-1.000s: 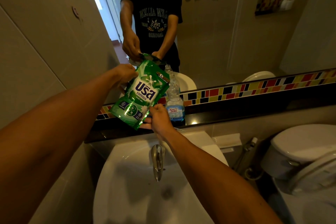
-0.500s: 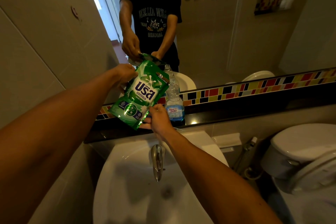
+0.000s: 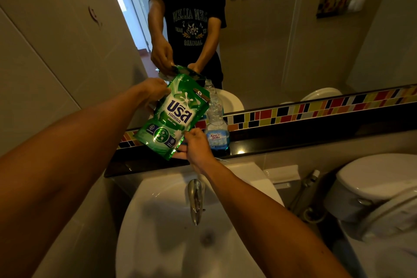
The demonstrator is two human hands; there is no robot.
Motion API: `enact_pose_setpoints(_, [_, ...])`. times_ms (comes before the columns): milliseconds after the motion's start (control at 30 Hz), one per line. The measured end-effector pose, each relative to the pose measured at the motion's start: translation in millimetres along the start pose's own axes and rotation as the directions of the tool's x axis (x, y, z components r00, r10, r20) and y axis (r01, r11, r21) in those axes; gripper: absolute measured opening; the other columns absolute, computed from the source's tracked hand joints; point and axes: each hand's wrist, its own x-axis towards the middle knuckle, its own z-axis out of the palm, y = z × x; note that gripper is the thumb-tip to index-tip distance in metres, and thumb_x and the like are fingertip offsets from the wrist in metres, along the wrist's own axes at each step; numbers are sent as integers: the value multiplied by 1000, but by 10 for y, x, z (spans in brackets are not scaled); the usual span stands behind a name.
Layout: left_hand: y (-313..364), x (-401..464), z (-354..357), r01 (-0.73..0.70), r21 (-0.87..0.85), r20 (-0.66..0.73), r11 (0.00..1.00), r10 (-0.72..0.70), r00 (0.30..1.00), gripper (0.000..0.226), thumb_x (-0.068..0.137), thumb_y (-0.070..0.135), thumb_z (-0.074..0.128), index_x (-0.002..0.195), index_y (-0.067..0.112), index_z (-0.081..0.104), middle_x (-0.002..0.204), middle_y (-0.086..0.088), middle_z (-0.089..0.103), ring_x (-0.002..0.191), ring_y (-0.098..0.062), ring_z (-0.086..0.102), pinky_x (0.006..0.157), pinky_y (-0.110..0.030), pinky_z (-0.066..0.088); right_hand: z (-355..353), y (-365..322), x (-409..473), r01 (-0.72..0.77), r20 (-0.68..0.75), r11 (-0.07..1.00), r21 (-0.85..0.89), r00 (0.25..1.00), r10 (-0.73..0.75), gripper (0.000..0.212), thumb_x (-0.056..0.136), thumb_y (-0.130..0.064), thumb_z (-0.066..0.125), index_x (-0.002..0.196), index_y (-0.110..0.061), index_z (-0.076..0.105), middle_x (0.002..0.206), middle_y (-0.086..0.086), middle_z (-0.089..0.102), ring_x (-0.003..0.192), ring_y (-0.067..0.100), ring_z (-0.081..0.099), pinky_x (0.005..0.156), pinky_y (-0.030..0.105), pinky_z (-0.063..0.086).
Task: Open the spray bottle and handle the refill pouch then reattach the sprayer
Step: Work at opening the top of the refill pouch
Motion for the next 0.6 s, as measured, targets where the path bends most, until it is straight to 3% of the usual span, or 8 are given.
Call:
enact_pose_setpoints(133, [12,-11,3,5,2,-1,1000,-5,1000,21,101,20,47,115,8,56,105,-18,64,91,-35,63,62,-42,51,-1,-8,-9,-1,-1,1000,9,1000,1,5,109,-15,42,111,-11,44,129,29,65,89,32,76,60,43,65])
enact_pose_setpoints(433, [13,-27,4,3,-10,-1,1000,-3,1000,11,101,20,48,97,14,56,100,-16,64,84,-32,63,58,-40,50,-5,-14,-27,17,3,1000,-1,1000,-17,9,109,-14,40,105,-14,47,128,29,65,86,30,76,56,39,63])
enact_pose_setpoints(600, [15,-35,9,5,-13,-4,1000,-5,1000,11,101,20,48,100,13,56,100,-16,63,84,-32,63,58,-40,50,-2,-3,-28,16,4,1000,-11,1000,-16,7,109,-14,41,106,-14,47,126,28,66,87,30,76,59,40,64])
